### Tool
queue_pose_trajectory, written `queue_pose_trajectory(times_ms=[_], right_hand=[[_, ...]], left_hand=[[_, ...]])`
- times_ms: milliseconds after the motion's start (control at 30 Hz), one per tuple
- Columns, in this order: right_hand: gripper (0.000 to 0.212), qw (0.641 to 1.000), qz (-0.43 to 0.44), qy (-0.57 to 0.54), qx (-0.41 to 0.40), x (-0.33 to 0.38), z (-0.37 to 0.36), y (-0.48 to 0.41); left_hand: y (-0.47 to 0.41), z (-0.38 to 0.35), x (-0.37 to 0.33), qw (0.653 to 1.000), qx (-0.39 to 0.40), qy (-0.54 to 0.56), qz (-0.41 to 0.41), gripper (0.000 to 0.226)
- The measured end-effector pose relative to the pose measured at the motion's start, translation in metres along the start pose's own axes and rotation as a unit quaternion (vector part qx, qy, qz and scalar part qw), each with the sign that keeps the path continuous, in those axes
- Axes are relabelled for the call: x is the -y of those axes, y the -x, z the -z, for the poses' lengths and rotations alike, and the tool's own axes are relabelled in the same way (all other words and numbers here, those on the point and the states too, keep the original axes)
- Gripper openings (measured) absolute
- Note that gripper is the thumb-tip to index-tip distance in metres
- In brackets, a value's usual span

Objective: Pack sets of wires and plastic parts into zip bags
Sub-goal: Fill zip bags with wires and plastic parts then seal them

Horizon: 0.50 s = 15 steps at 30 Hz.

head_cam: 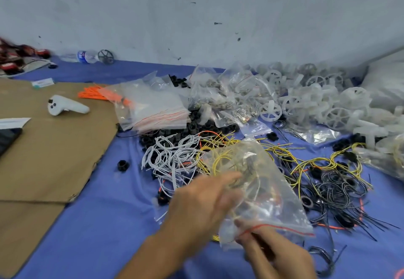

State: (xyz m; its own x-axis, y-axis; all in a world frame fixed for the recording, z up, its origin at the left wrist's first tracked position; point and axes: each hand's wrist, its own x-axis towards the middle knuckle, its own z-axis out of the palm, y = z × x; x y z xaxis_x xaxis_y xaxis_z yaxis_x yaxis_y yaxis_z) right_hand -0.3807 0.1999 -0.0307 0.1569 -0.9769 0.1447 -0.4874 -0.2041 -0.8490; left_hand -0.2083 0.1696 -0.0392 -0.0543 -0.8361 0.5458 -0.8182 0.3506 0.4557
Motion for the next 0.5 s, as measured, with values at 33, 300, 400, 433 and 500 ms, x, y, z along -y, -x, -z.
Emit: queue_pose_trajectory(times_ms=[33,300,400,433,500], right_hand=[[0.022,0.997,0.052,0.042,-0.047,-0.006,0.006,0.001],[0.039,0.928,0.207,0.247,-0.186,-0.028,0.038,-0.038],[0.024,0.921,0.240,0.245,-0.188,-0.017,0.043,-0.048],[0.022,0.923,0.243,0.243,-0.174,-0.012,0.046,-0.051],[0.014,0.933,0.227,0.240,-0.142,-0.003,0.053,-0.057]], left_hand=[[-0.002,0.005,0.014,0.998,-0.019,0.000,0.056,0.036],[-0.002,0.033,0.167,0.915,0.025,-0.201,0.349,0.025],[-0.004,0.036,0.175,0.932,-0.020,-0.155,0.326,0.017],[-0.006,0.040,0.174,0.934,-0.053,-0.129,0.329,0.017],[-0.010,0.049,0.170,0.929,-0.111,-0.075,0.345,0.017]])
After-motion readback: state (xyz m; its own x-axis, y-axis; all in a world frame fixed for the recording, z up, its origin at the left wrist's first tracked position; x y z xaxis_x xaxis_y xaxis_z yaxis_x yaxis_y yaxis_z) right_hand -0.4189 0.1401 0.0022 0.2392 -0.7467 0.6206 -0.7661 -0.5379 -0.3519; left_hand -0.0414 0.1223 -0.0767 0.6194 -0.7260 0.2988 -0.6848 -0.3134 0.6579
